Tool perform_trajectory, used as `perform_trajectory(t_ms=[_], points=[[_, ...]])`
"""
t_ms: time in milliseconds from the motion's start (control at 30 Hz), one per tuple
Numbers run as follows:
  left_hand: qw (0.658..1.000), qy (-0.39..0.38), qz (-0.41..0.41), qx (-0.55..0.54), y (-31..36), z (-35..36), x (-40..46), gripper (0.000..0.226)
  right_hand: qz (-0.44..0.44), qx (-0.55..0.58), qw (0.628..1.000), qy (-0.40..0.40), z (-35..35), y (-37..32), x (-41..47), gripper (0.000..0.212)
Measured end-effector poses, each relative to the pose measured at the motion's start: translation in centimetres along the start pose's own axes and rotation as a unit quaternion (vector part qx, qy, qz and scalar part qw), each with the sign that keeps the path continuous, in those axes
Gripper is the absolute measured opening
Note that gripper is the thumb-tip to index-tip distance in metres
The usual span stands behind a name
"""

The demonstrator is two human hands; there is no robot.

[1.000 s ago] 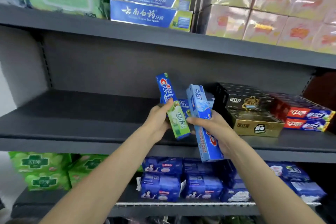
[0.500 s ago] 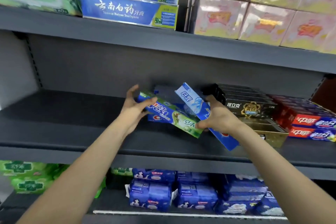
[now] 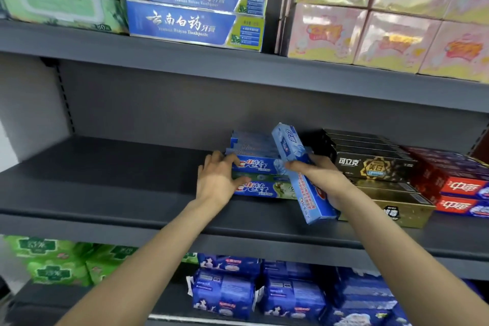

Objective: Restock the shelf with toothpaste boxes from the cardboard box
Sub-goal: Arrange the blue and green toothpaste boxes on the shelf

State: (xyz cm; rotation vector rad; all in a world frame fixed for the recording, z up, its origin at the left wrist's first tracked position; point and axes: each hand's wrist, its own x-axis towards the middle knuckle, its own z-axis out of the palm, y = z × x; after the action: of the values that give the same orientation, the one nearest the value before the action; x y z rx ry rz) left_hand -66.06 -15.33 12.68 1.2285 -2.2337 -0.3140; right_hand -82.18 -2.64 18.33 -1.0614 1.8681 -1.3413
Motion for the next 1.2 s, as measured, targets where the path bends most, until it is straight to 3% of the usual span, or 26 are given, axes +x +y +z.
perform_trajectory(t_ms=[67,200,333,433,533,667,800,900,1033,1100,1200], points=[[0.999,-0.012,0.024,-0.021,0.4,0.0,-0.1,0.042,0.023,0.096,0.995,-0.009,0.4,0.1,0.0,0.037],[0.965,-0.032,0.08,-0.248,2.2,-1.1,-0.7,0.017,0.071,0.23,0.97,-0.021,1.3,0.0,0.5,0.028],[0.912,-0.179,0.034,-0.366,4.1,-2.8,-1.4,0.029,0.056,0.345,0.937,-0.007,2.7,-0.3,1.5,0.018],[0.916,-0.201,0.042,-0.345,3.6,-3.1,-1.4,0.047,0.002,0.403,0.915,0.008,3.1,-0.9,2.0,0.006],[0.931,-0.156,0.038,-0.329,2.4,-3.7,-0.9,0.041,-0.023,0.379,0.925,-0.005,2.6,-1.0,1.9,0.008],[0.911,-0.17,0.026,-0.376,1.1,-4.3,-0.4,0.029,-0.061,0.361,0.93,-0.012,2.2,-0.9,1.7,0.014],[0.958,-0.106,0.049,-0.262,-0.2,-3.6,0.3,0.015,-0.087,0.329,0.939,0.043,2.1,-1.2,1.9,0.016],[0.951,-0.094,0.016,-0.294,-0.9,-3.1,0.2,0.016,-0.095,0.344,0.932,0.069,2.2,-1.0,2.1,0.021],[0.945,-0.103,0.035,-0.309,-1.0,-3.3,0.0,0.051,-0.091,0.401,0.909,0.06,2.7,-0.3,2.4,0.025],[0.95,-0.084,0.035,-0.3,-1.1,-3.4,0.2,0.057,-0.067,0.436,0.895,0.068,3.0,-0.1,2.7,0.025],[0.979,-0.07,0.066,-0.18,-1.1,-3.1,0.4,0.059,-0.055,0.427,0.901,0.053,3.6,0.1,2.8,0.023]])
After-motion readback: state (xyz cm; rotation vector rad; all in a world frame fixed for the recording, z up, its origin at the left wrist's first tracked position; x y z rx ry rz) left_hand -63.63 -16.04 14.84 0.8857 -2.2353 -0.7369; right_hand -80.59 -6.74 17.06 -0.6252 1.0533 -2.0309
